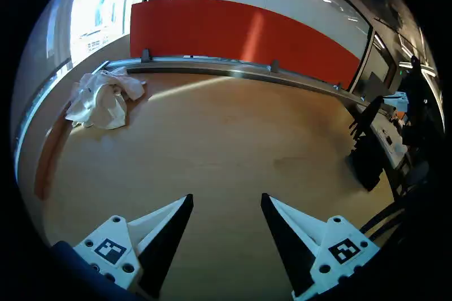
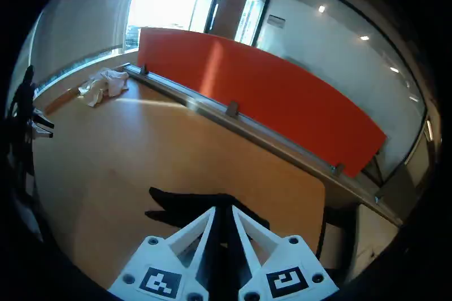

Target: Fold towel

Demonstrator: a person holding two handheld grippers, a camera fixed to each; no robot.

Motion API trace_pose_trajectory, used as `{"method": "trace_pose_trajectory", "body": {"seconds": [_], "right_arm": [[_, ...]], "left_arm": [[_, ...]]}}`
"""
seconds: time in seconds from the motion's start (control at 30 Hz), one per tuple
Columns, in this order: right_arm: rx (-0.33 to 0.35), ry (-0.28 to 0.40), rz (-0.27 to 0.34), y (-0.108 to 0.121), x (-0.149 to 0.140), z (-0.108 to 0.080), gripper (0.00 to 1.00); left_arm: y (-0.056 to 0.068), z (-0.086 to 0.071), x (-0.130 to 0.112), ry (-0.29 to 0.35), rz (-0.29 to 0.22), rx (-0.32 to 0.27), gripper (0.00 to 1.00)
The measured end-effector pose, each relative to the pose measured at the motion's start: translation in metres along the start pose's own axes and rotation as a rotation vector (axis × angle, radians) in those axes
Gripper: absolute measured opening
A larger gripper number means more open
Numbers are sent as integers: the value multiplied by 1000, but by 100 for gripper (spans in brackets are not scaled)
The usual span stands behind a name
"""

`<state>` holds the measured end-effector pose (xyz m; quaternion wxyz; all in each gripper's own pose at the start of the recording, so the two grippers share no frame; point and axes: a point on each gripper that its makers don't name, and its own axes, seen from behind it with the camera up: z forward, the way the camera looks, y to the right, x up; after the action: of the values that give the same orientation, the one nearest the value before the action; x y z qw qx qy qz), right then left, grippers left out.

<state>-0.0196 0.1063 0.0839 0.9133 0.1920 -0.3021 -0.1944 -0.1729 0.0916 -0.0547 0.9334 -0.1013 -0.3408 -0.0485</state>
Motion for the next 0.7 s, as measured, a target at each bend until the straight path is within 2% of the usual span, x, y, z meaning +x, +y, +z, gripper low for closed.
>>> {"method": "trace_pose_trajectory", "body": {"seconds": [0.2, 0.7], "right_arm": [[-14, -10, 16, 13, -8, -4, 5], [-26, -27, 39, 24, -30, -21, 5]], "left_arm": [[5, 2, 1, -4, 4, -3, 89], [15, 4, 4, -6, 6, -16, 89]]}}
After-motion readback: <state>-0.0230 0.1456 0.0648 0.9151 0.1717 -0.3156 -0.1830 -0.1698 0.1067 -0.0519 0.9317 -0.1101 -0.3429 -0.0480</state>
